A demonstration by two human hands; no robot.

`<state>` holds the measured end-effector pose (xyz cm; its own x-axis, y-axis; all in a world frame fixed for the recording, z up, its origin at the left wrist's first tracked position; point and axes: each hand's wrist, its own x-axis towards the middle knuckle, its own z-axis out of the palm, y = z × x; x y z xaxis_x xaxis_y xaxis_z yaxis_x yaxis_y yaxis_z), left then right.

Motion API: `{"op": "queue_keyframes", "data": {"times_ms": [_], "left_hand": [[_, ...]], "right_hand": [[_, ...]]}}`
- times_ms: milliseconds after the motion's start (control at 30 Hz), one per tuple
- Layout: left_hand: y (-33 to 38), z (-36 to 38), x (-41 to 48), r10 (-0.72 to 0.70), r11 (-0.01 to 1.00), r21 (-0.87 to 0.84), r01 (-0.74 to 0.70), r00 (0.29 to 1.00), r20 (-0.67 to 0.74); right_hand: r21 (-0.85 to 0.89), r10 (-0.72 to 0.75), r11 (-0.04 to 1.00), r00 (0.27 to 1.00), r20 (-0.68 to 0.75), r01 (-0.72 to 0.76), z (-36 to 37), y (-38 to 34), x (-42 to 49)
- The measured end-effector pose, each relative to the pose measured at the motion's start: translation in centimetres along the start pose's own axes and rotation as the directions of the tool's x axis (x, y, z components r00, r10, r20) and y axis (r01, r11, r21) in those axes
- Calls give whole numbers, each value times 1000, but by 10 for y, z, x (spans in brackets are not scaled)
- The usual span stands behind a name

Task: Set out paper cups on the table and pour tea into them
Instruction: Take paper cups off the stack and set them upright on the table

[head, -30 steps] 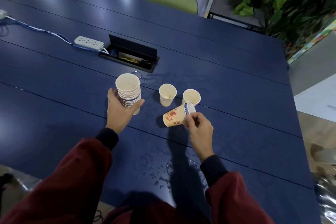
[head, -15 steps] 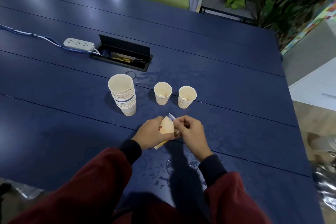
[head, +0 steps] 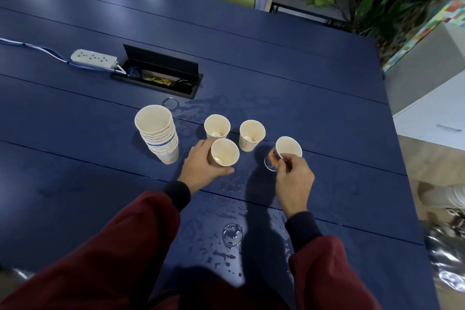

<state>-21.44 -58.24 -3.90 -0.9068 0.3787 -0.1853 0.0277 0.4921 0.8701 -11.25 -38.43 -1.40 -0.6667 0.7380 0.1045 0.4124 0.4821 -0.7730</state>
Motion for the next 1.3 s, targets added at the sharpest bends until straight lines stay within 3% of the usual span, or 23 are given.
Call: {"op": "queue_keyframes", "data": {"times_ms": [133,433,633,767,933,1033,1167,1300], "left_hand": [[-4,7,7,-24,997,-75,25,1000,17],[-52,-4,-26,-215,972,-112,204,972,-96],[-65,-36,-48,-282,959,-96,266,901,-328],[-60,-62,-51,-257,965,-84,247,849,-462],[-44,-90,-29,-164,986,-18,169,919,-360],[-36,-101,-17,-84,996,-33,77,952,-296],[-32,-112,-18,-62,998,-48,51,965,-255],[-27,-120,-34,15,999,-29,-22,975,-222]], "right_hand": [[-52,-38,998,993,111,44,4,2,0],[12,-129,992,989,76,129,6,-15,-10],[140,-271,957,954,133,252,23,-58,-29],[254,-445,889,851,278,381,40,-103,-46],[279,-625,777,642,444,564,68,-161,-62],[204,-617,759,584,528,618,86,-170,-64],[143,-541,809,629,558,570,91,-168,-59],[258,-443,895,796,412,364,78,-173,-50]]}}
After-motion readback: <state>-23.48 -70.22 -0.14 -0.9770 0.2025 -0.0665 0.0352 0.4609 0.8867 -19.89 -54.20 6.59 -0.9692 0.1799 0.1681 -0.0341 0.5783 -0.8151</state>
